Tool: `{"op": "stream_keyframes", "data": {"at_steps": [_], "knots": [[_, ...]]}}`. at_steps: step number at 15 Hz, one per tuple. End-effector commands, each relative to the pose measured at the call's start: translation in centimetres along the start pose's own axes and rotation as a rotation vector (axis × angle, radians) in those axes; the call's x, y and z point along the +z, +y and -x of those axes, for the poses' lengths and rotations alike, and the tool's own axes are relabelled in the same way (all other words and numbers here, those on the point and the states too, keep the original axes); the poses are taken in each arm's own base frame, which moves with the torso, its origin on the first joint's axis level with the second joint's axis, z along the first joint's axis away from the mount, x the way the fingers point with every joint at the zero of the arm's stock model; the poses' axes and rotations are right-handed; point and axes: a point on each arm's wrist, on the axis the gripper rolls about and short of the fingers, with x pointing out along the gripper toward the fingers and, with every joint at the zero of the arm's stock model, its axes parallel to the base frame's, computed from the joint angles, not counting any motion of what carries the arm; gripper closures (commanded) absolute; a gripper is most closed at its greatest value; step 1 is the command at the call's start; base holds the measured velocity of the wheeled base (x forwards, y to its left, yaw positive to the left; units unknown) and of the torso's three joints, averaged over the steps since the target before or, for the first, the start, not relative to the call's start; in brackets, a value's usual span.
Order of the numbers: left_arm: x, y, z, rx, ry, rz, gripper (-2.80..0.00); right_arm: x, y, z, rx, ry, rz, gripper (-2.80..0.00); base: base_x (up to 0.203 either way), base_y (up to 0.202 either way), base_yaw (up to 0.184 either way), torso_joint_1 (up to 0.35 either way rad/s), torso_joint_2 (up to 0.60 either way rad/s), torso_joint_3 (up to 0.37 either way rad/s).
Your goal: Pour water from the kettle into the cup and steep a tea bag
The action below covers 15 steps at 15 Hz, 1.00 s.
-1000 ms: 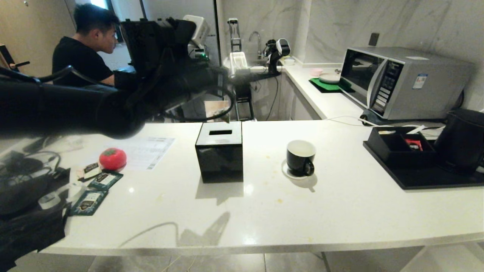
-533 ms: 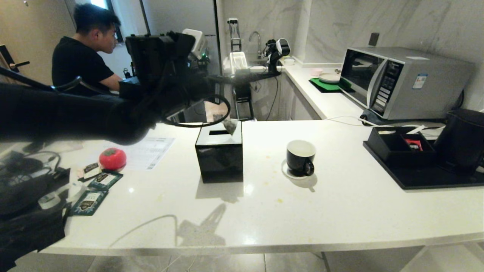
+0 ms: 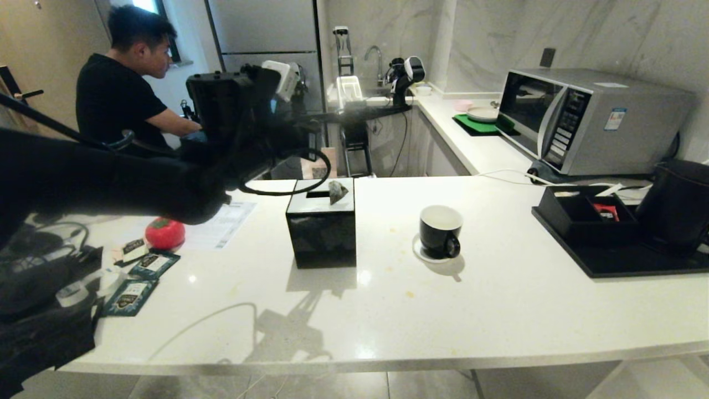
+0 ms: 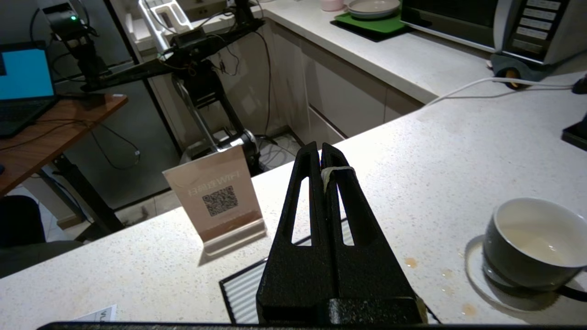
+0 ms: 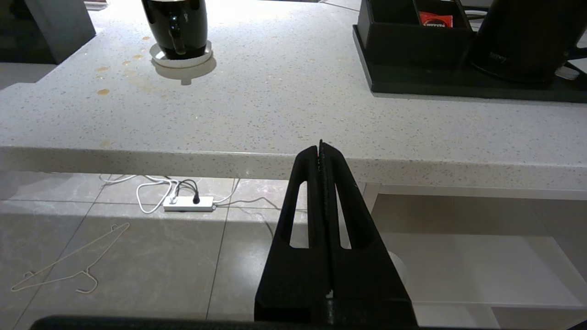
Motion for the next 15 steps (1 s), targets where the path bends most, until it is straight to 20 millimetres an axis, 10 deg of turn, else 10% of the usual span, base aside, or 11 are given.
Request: {"op": "stream_keyframes", "data": {"at_steps": [1, 15], "knots": [[-0.9, 0.4, -0.6, 0.012, 0.000, -0.001, 0.00, 0.0, 0.0, 0.0, 0.001, 0.001, 0.000, 0.00, 0.000, 0.000, 0.000, 0.000, 0.00, 0.000], [-2.8, 0.6, -1.9, 0.020, -0.018, -0.001, 0.00, 0.0, 0.0, 0.0, 0.001, 0.001, 0.000, 0.00, 0.000, 0.000, 0.000, 0.000, 0.00, 0.000]]}}
